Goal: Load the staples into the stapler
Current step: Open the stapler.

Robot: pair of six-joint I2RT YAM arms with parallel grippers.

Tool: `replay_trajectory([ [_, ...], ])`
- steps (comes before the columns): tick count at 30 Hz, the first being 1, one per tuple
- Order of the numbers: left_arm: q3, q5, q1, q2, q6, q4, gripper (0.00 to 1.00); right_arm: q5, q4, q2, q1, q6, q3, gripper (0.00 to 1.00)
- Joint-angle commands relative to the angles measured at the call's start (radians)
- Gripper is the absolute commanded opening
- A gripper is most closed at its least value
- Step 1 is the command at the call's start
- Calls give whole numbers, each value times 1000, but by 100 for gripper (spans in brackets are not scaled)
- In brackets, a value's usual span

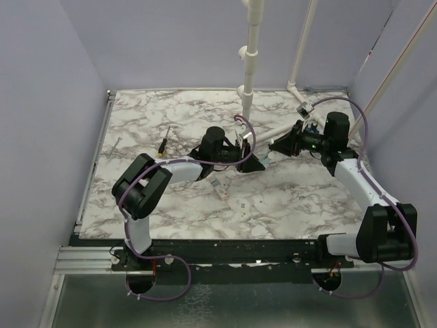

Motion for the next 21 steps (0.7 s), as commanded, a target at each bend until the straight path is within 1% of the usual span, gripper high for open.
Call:
replay_trajectory([
  [1, -56, -13, 7, -50, 187, -231, 0, 74, -8, -46, -32, -147, 46, 1],
  [4, -18, -63, 13, -84, 375, -434, 0, 59, -6, -51, -32, -167, 20, 1],
  [6, -15, -87, 17, -111, 450, -497, 0, 53, 39, -50, -32, -134, -11, 1],
  [9, -35, -106, 30, -146, 491, -523, 0, 51, 84, -45, -33, -103, -37, 1],
  [15, -47, -104, 81, -188, 515, -553, 0, 48, 61, -41, -34, -133, -43, 1],
  [19, -3, -137, 86, -199, 612, -663, 0, 36, 40, -33, -33, -174, -58, 1],
  [21, 37, -168, 85, -194, 670, -750, 0, 29, 17, -32, -34, -202, -62, 1],
])
